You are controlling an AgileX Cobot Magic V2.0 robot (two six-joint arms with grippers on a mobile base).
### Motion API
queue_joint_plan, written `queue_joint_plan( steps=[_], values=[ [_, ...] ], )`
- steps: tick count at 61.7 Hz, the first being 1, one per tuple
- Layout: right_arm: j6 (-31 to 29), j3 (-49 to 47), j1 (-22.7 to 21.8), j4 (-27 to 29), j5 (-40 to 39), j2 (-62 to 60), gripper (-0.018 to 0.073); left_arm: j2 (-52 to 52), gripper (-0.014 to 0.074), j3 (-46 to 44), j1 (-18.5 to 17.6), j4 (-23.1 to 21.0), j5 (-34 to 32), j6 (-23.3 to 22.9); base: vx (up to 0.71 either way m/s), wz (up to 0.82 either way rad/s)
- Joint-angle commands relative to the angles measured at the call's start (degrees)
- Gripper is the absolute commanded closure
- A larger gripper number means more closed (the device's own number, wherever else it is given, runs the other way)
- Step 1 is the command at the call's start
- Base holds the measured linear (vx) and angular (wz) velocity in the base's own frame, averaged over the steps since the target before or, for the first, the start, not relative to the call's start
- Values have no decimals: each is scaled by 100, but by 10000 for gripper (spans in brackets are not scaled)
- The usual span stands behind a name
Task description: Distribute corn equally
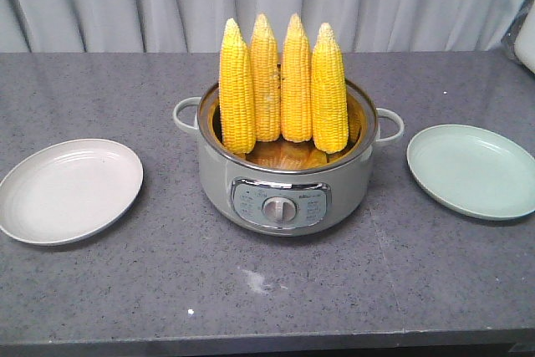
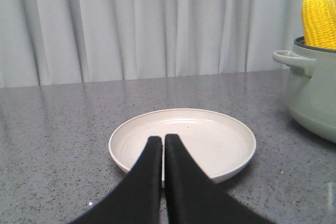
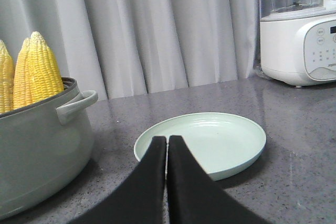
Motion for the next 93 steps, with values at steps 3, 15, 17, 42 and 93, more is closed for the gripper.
queue_joint_plan(
  steps=[3,15,17,42,93],
  values=[
    [-24,41,-36,-21,-392,-38,564,-94,603,15,8,-12,-433,-64,0,0],
    [-24,41,-36,-21,-392,-38,564,-94,603,15,8,-12,-433,-64,0,0],
    [-24,41,-36,-21,-392,-38,564,-94,603,15,8,-12,-433,-64,0,0],
    [-24,41,-36,-21,-392,-38,564,-94,603,15,8,-12,-433,-64,0,0],
    [71,41,-36,58,-392,-38,564,-94,603,15,8,-12,-433,-64,0,0]
  ],
)
